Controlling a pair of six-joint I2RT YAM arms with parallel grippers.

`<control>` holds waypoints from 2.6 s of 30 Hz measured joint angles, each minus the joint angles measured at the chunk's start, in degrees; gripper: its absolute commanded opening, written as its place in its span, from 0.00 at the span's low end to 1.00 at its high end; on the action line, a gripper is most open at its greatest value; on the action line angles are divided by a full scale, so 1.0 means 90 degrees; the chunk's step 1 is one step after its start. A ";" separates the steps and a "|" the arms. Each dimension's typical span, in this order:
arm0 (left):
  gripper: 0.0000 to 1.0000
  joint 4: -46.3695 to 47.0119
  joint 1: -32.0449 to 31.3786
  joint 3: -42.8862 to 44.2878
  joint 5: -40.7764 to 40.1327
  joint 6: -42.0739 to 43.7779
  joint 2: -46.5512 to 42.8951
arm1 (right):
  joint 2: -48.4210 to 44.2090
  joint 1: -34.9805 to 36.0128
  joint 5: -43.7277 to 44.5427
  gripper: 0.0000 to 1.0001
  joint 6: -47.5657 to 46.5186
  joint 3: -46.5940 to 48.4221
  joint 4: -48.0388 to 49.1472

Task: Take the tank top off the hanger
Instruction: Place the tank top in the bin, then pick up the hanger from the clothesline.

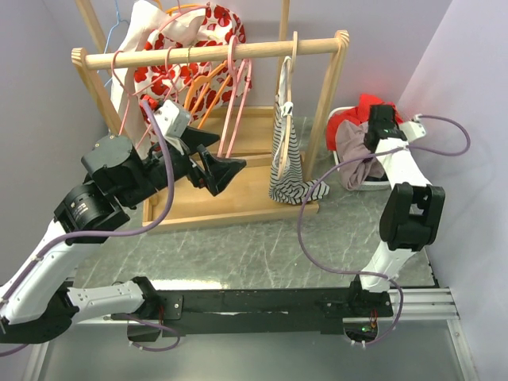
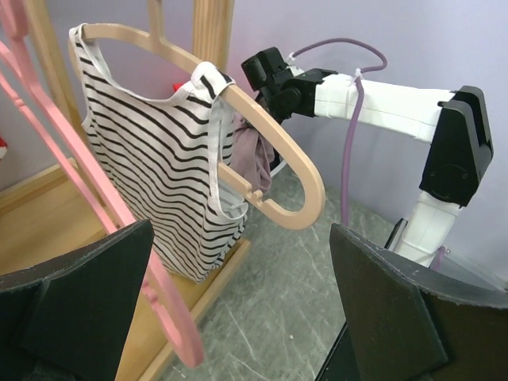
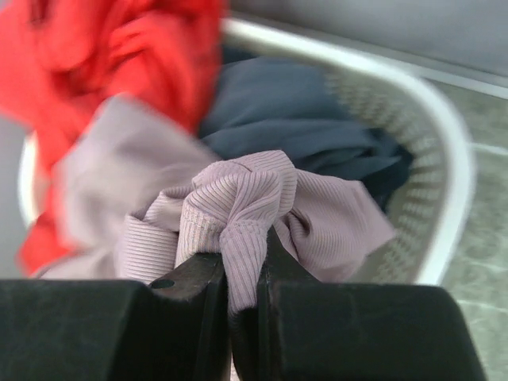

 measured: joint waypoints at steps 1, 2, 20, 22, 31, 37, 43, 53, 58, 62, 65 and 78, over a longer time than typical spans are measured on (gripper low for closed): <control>0.99 -0.0005 0.0000 0.0015 0.0029 -0.0002 0.0015 | -0.0022 -0.0112 -0.0056 0.06 0.0027 -0.0119 0.0036; 1.00 -0.0007 0.0000 0.0039 0.0068 -0.0010 0.0039 | -0.0032 -0.0199 -0.0107 0.08 0.0032 -0.0204 0.0066; 0.99 0.0238 0.0000 0.0202 -0.0041 -0.0345 0.0984 | -0.1566 -0.0044 -0.0920 1.00 -0.0758 -0.1100 0.1151; 0.99 0.0367 0.0000 0.0202 -0.0036 -0.0413 0.1030 | -0.1729 -0.0012 -0.0923 1.00 -0.0852 -0.1219 0.1304; 0.99 0.1022 0.0000 0.0216 0.0019 -0.0714 0.1202 | -0.2618 0.0748 -0.0415 1.00 -0.1358 -0.1494 0.1377; 0.99 0.1192 -0.0044 0.0699 -0.0066 -0.1003 0.1617 | -0.2834 0.1020 -0.0369 1.00 -0.1445 -0.1445 0.1263; 0.99 0.1088 -0.0525 0.1399 -0.0850 -0.1166 0.2387 | -0.3313 0.1020 -0.0367 1.00 -0.1462 -0.1681 0.1168; 1.00 0.0041 -0.0986 0.2691 -0.2346 -0.1166 0.3611 | -0.3519 0.1020 -0.0435 1.00 -0.1513 -0.1763 0.1025; 0.99 -0.0342 -0.1185 0.2701 -0.3276 -0.1107 0.3701 | -0.3898 0.1022 -0.0549 1.00 -0.1537 -0.1853 0.0979; 0.99 -0.0435 -0.1251 0.2752 -0.3708 -0.1071 0.3750 | -0.4116 0.1022 -0.0617 1.00 -0.1552 -0.1858 0.0947; 0.85 -0.0464 -0.1253 0.2822 -0.3908 -0.1001 0.3878 | -0.4323 0.1022 -0.0685 1.00 -0.1559 -0.1948 0.0950; 0.26 -0.0593 -0.1253 0.2730 -0.4369 -0.0801 0.3971 | -0.4923 0.1030 -0.1083 1.00 -0.1557 -0.2378 0.0862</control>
